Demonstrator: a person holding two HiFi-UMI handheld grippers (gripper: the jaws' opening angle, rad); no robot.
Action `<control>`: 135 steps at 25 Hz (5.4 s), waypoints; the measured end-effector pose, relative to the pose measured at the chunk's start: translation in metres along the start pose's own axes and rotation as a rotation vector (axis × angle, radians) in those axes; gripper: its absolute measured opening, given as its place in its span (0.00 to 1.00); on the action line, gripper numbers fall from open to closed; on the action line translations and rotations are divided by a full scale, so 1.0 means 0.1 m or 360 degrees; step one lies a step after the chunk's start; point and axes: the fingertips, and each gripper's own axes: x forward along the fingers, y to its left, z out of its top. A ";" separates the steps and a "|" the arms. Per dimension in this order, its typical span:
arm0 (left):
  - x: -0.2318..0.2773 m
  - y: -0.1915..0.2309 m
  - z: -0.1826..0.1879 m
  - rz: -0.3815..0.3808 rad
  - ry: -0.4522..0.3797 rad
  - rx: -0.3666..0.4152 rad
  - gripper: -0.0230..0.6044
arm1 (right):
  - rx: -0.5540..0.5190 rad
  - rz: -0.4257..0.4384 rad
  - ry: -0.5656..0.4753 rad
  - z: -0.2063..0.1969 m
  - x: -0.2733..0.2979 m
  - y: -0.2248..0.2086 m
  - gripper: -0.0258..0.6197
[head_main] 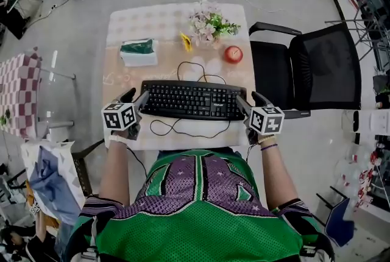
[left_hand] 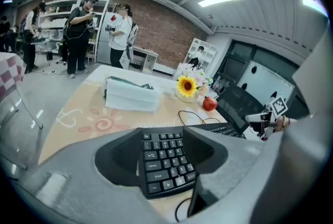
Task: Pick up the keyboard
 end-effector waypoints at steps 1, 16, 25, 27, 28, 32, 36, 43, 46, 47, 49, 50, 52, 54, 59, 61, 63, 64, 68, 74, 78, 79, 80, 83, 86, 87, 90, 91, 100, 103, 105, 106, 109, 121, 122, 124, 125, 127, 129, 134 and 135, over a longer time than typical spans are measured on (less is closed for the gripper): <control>0.03 0.03 -0.05 0.0001 0.0018 -0.0023 0.42 | 0.0014 -0.0004 0.0020 -0.06 0.04 -0.02 0.47; 0.50 0.30 -0.49 0.0018 0.0344 -0.0013 0.42 | 0.0215 -0.0051 0.0166 -0.55 0.39 -0.25 0.47; 0.52 0.30 -0.51 -0.0066 0.0383 -0.0090 0.42 | 0.0241 -0.0001 0.0268 -0.69 0.50 -0.24 0.47; 0.52 0.29 -0.54 -0.0075 0.0408 -0.0082 0.42 | 0.0240 -0.0006 0.0271 -0.71 0.50 -0.25 0.47; 0.51 0.29 -0.55 -0.0075 0.0416 -0.0076 0.42 | 0.0240 -0.0003 0.0271 -0.71 0.50 -0.25 0.47; 0.52 0.27 -0.54 -0.0086 0.0457 -0.0065 0.42 | 0.0242 0.0020 0.0272 -0.70 0.52 -0.24 0.47; 0.55 0.15 -0.54 -0.0110 0.0493 -0.0030 0.45 | 0.0249 0.0037 0.0267 -0.72 0.53 -0.25 0.47; 0.55 0.18 -0.54 -0.0058 0.0475 -0.0057 0.45 | 0.0229 0.0011 0.0263 -0.73 0.53 -0.24 0.47; 0.56 0.19 -0.54 -0.0011 0.0453 -0.0080 0.45 | 0.0224 0.0012 0.0270 -0.73 0.54 -0.23 0.47; 0.55 0.19 -0.54 0.0003 0.0444 -0.0090 0.45 | 0.0222 0.0015 0.0273 -0.73 0.54 -0.22 0.47; 0.54 0.18 -0.55 0.0019 0.0441 -0.0094 0.45 | 0.0208 0.0007 0.0272 -0.73 0.51 -0.22 0.47; 0.53 0.17 -0.56 0.0021 0.0444 -0.0088 0.45 | 0.0196 0.0000 0.0268 -0.72 0.50 -0.23 0.47; 0.50 0.14 -0.55 0.0026 0.0442 -0.0073 0.45 | 0.0167 -0.0003 0.0258 -0.70 0.46 -0.22 0.47; 0.46 0.12 -0.53 0.0040 0.0427 -0.0063 0.45 | 0.0133 -0.0002 0.0244 -0.65 0.44 -0.21 0.47; 0.31 0.07 -0.52 0.0073 0.0380 -0.0076 0.45 | 0.0039 -0.0022 0.0208 -0.51 0.33 -0.15 0.47; 0.22 0.04 -0.50 0.0073 0.0348 -0.0074 0.45 | 0.0004 -0.0032 0.0185 -0.45 0.27 -0.12 0.47; 0.14 0.00 -0.44 0.0072 0.0307 -0.0069 0.45 | -0.0022 -0.0034 0.0155 -0.38 0.21 -0.09 0.47; 0.10 -0.01 -0.40 0.0072 0.0288 -0.0064 0.45 | -0.0035 -0.0035 0.0140 -0.33 0.18 -0.08 0.47; -0.08 -0.06 -0.25 0.0073 0.0222 -0.0047 0.45 | -0.0078 -0.0032 0.0076 -0.16 0.06 0.02 0.47; -0.37 -0.08 0.07 0.0102 0.0119 0.0005 0.45 | -0.0128 -0.0017 -0.0050 0.14 -0.11 0.21 0.47; -0.61 -0.10 0.32 0.0129 0.0041 0.0078 0.45 | -0.0155 0.0000 -0.0143 0.37 -0.24 0.37 0.47; -0.66 -0.11 0.38 0.0135 0.0025 0.0101 0.45 | -0.0166 -0.0002 -0.0167 0.42 -0.28 0.39 0.47; -0.70 -0.13 0.44 0.0139 0.0007 0.0122 0.45 | -0.0176 -0.0006 -0.0190 0.47 -0.32 0.41 0.47; -0.81 -0.18 0.63 0.0143 -0.0074 0.0161 0.45 | -0.0197 -0.0016 -0.0255 0.62 -0.41 0.47 0.47; -0.94 -0.24 0.82 0.0142 -0.0155 0.0192 0.45 | -0.0220 -0.0025 -0.0317 0.79 -0.53 0.54 0.47; -0.99 -0.26 0.89 0.0141 -0.0182 0.0203 0.45 | -0.0231 -0.0027 -0.0341 0.86 -0.58 0.56 0.47; -1.15 -0.34 1.11 0.0138 -0.0275 0.0238 0.45 | -0.0272 -0.0035 -0.0422 1.09 -0.75 0.65 0.47; -1.21 -0.37 1.19 0.0137 -0.0308 0.0251 0.45 | -0.0286 -0.0038 -0.0452 1.17 -0.82 0.67 0.47; -1.72 -0.65 1.77 0.0120 -0.0589 0.0331 0.45 | -0.0405 -0.0055 -0.0700 1.79 -1.41 0.92 0.47; -1.89 -0.75 1.94 0.0126 -0.0674 0.0376 0.45 | -0.0421 -0.0047 -0.0761 1.94 -1.56 0.98 0.47; -1.99 -0.82 2.02 0.0133 -0.0718 0.0405 0.45 | -0.0431 -0.0047 -0.0799 2.00 -1.65 1.01 0.47; -2.03 -0.85 2.06 0.0135 -0.0739 0.0417 0.45 | -0.0437 -0.0049 -0.0819 2.03 -1.70 1.02 0.47; -2.16 -0.93 2.18 0.0133 -0.0802 0.0445 0.45 | -0.0451 -0.0054 -0.0872 2.14 -1.85 1.07 0.47; -2.54 -1.17 2.52 0.0118 -0.0990 0.0514 0.45 | -0.0505 -0.0081 -0.1042 2.46 -2.30 1.22 0.47; -2.55 -1.18 2.54 0.0115 -0.0999 0.0518 0.45 | -0.0506 -0.0082 -0.1048 2.48 -2.32 1.23 0.47; -2.58 -1.20 2.56 0.0111 -0.1017 0.0524 0.45 | -0.0512 -0.0083 -0.1061 2.51 -2.35 1.24 0.47; -2.59 -1.21 2.57 0.0110 -0.1025 0.0527 0.45 | -0.0515 -0.0084 -0.1069 2.51 -2.37 1.24 0.47; -2.61 -1.22 2.58 0.0109 -0.1037 0.0533 0.45 | -0.0518 -0.0085 -0.1083 2.52 -2.39 1.25 0.47; -2.63 -1.23 2.60 0.0111 -0.1048 0.0540 0.45 | -0.0512 -0.0082 -0.1094 2.52 -2.40 1.26 0.47; -2.70 -1.24 2.63 0.0122 -0.1070 0.0555 0.45 | -0.0501 -0.0068 -0.1119 2.54 -2.42 1.28 0.47; -2.70 -1.24 2.63 0.0123 -0.1070 0.0555 0.45 | -0.0500 -0.0066 -0.1118 2.54 -2.43 1.29 0.47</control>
